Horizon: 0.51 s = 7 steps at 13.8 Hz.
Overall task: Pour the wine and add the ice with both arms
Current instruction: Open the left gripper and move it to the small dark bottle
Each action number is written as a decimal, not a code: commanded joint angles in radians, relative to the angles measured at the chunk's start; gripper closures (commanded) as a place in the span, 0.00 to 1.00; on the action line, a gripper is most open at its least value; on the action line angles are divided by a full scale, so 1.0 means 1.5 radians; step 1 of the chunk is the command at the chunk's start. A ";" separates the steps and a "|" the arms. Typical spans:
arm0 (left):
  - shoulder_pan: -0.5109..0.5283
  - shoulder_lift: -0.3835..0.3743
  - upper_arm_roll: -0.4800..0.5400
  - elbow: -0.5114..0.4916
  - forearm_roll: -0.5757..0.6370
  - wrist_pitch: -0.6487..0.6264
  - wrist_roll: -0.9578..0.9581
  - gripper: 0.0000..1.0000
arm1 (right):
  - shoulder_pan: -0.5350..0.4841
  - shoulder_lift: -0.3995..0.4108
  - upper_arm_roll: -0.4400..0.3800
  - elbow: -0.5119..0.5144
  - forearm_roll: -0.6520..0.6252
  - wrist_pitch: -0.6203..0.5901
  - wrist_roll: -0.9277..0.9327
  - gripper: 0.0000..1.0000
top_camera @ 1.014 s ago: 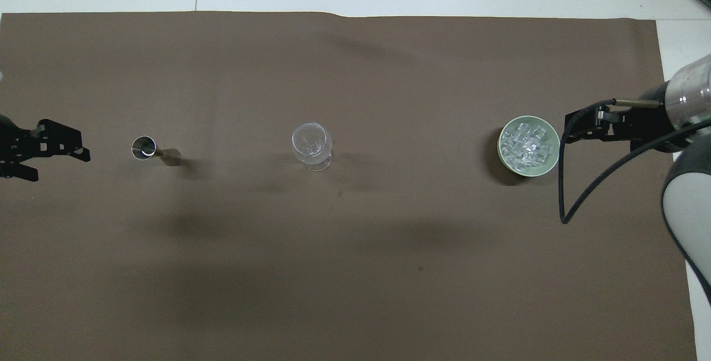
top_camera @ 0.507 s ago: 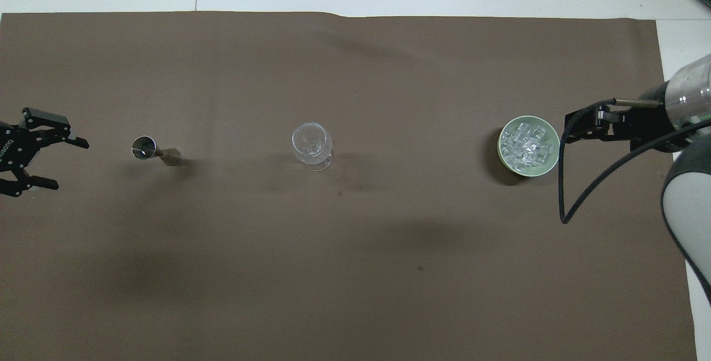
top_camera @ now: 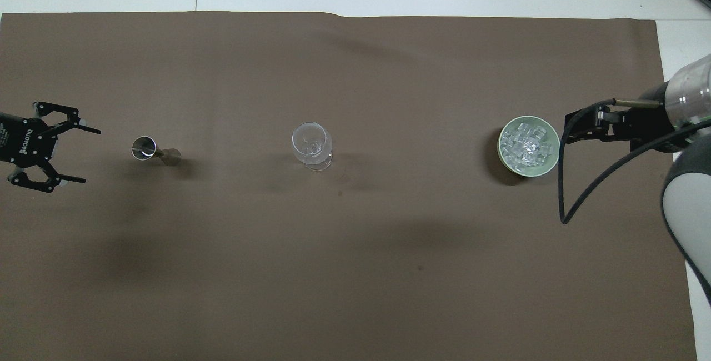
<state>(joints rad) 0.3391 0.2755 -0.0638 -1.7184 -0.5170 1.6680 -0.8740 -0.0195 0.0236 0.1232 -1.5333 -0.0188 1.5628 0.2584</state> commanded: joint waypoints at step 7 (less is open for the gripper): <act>0.058 0.072 0.004 -0.043 -0.157 0.065 -0.068 0.00 | -0.017 -0.010 0.008 -0.013 0.016 0.012 -0.017 0.00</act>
<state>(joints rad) 0.3858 0.3376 -0.0548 -1.7732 -0.6895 1.7493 -0.9706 -0.0196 0.0236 0.1232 -1.5333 -0.0188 1.5628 0.2584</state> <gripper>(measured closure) 0.000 0.000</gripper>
